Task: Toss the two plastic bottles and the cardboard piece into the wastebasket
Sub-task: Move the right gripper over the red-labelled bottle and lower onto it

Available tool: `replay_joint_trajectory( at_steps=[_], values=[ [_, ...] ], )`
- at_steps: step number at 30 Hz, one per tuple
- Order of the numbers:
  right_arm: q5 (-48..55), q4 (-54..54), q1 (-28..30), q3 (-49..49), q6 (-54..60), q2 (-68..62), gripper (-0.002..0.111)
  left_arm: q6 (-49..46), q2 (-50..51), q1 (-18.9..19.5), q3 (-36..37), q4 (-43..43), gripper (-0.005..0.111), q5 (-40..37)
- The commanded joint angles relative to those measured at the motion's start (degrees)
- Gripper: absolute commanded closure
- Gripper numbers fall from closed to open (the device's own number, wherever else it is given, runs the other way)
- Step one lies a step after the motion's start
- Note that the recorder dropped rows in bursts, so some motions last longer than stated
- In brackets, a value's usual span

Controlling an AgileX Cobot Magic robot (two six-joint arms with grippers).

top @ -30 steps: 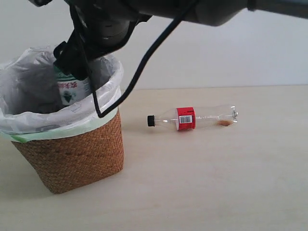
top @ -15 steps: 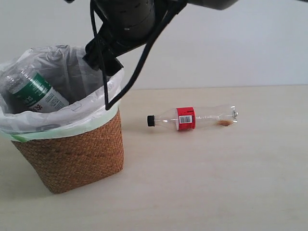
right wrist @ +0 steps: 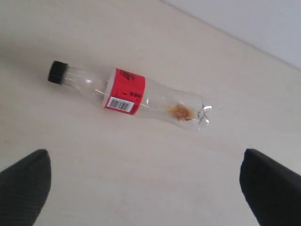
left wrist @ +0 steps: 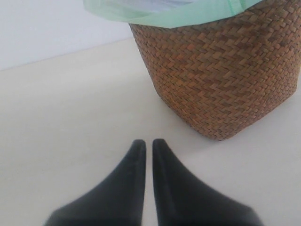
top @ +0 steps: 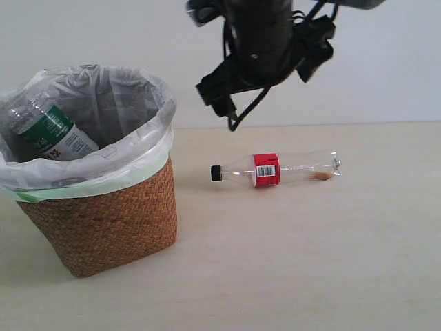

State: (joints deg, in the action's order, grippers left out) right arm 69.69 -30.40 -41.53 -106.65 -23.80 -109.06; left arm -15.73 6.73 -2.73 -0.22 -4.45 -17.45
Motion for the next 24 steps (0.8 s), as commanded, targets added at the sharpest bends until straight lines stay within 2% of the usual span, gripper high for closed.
replay_joint_trajectory(
  at_steps=[1, 4, 10, 14, 21, 24],
  values=[
    [0.27, 9.19, 7.51, 0.34, 8.06, -0.75, 0.007, 0.54, -0.34, 0.17, 0.22, -0.49, 0.103, 0.74],
    [0.27, 11.75, 10.6, 0.34, 19.23, -2.25, 0.007, 0.54, -0.34, 0.17, 0.22, -0.49, 0.103, 0.74],
    [0.27, 8.99, 12.46, 0.34, 25.48, -7.96, 0.007, 0.54, -0.34, 0.17, 0.22, -0.49, 0.103, 0.74],
    [-6.02, 6.16, 12.46, 0.34, 29.93, -12.35, 0.007, 0.54, -0.34, 0.17, 0.22, -0.49, 0.103, 0.74],
    [-15.51, 5.57, 12.36, 0.34, 47.63, -18.19, 0.007, 0.54, -0.34, 0.17, 0.22, -0.49, 0.103, 0.74],
    [-20.46, 4.25, 12.36, 0.34, 51.77, -19.53, 0.007, 0.54, -0.34, 0.17, 0.22, -0.49, 0.103, 0.74]
  ],
)
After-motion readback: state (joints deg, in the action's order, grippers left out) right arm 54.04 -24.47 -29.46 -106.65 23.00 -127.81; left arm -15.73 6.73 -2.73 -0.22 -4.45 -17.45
